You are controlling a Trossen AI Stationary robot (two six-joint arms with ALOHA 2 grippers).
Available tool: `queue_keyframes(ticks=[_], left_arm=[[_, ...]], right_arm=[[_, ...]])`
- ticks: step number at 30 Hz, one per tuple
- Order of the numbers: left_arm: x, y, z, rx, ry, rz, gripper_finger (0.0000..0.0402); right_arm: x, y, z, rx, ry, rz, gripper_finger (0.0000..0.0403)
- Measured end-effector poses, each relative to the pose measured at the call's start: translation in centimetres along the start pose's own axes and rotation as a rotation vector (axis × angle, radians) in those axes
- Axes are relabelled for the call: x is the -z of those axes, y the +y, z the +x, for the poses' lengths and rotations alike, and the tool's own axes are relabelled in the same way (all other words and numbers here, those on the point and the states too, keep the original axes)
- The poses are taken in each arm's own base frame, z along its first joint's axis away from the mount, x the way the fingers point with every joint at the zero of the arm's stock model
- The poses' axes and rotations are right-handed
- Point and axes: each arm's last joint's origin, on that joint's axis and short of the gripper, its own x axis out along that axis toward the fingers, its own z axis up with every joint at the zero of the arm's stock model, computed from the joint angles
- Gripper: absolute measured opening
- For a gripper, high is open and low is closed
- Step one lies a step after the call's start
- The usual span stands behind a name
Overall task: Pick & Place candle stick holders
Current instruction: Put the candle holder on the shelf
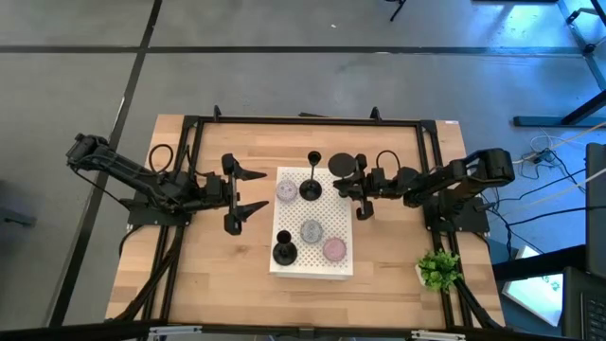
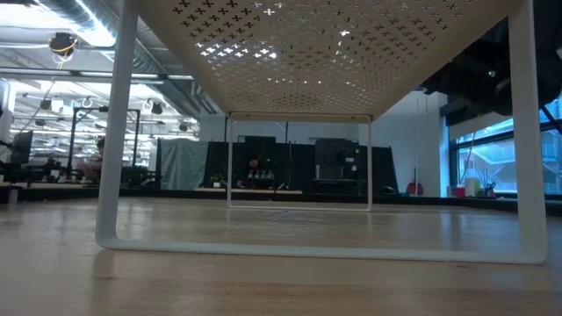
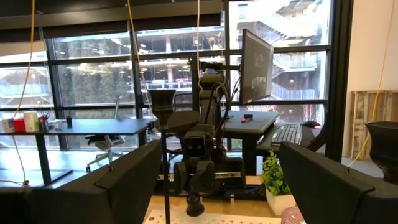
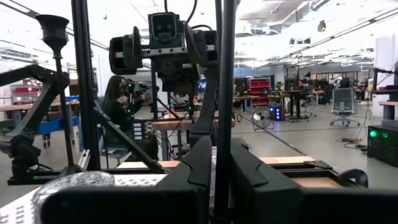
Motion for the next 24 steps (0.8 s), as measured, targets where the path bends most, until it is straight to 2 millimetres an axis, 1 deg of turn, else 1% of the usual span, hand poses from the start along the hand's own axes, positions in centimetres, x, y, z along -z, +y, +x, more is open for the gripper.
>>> queue_keyframes(ticks=[5, 13, 24], left_arm=[[0.0, 0.0, 0.0, 0.000, 0.001, 0.000, 0.0322], [0.0, 0.0, 0.0, 0.000, 0.001, 0.000, 0.0322], [0.0, 0.0, 0.0, 0.000, 0.002, 0.001, 0.0322]], right_arm=[[0.2, 0.0, 0.0, 0.004, 0.012, -0.003, 0.0024], [1.1, -0.5, 0.0, 0.059, 0.048, -0.005, 0.0024], [1.2, -0.5, 0.0, 0.062, 0.059, -0.005, 0.0024]])
